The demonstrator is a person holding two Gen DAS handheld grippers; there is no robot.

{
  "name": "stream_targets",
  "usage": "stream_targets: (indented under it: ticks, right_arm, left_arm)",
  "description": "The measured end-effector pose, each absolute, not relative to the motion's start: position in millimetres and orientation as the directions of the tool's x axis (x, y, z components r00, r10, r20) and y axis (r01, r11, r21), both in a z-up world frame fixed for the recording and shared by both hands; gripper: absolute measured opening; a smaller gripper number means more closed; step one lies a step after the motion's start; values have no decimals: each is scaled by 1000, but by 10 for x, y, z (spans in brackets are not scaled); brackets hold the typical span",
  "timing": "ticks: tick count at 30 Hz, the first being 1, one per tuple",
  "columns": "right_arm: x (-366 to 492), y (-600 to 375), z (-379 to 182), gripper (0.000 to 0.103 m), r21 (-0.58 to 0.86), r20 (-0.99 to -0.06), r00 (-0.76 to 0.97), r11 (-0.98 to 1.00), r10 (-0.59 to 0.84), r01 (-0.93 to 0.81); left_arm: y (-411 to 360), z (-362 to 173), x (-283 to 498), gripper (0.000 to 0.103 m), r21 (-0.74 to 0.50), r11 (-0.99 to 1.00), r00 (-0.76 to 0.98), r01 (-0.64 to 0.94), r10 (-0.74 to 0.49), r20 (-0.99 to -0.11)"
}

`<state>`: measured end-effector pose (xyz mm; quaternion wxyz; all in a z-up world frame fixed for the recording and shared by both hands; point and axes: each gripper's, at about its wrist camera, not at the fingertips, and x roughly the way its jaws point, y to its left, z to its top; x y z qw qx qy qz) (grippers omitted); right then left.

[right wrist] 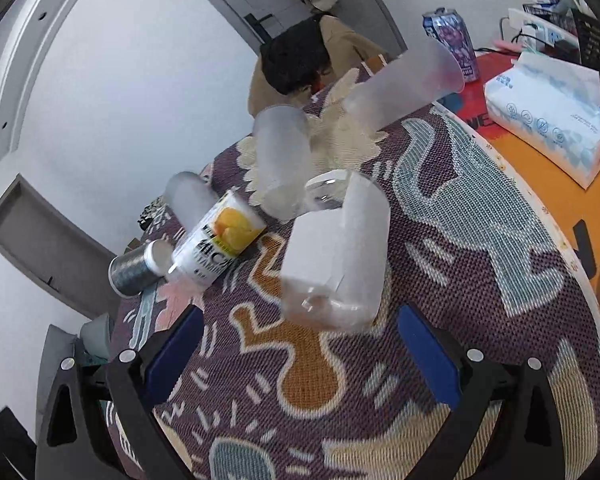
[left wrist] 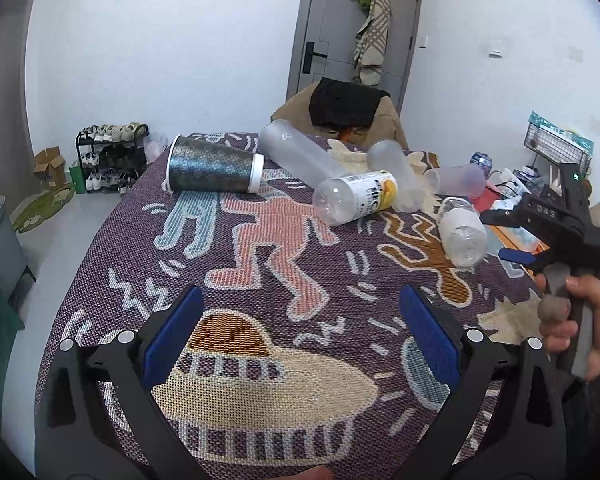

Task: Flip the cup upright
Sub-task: 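Reach the right gripper to the clear cup lying on its side and grasp it, then lift the clear cup with the right gripper and pass it to the left gripper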

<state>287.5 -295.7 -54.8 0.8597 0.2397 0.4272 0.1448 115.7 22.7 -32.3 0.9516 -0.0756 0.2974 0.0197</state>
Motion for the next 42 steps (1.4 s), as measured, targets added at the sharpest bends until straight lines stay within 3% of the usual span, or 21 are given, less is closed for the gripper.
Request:
stream_targets:
  ticks: [5, 8, 10, 28, 42]
  right_arm:
    - [3137, -2956, -669, 95, 533, -691, 576, 846, 437, -4]
    - [3235, -2933, -753, 90, 528, -709, 555, 849, 436, 6]
    - [3301, -2912, -831, 69, 526, -727, 526, 850, 442, 11]
    - [2344, -2719, -507, 67, 590, -630, 523, 792, 574, -159]
    - [1776, -2508, -618, 68, 650, -608, 450, 735, 655, -192]
  left_arm:
    - [340, -381, 1172, 97, -138, 985, 813, -106, 6, -583]
    - [405, -397, 1163, 97, -141, 983, 812, -119, 14, -584]
    - [436, -401, 1158, 97, -146, 981, 810, -125, 17, -586]
    - [368, -251, 874, 97, -155, 984, 825, -91, -13, -565]
    - [253, -273, 777, 97, -153, 987, 806, -47, -53, -590]
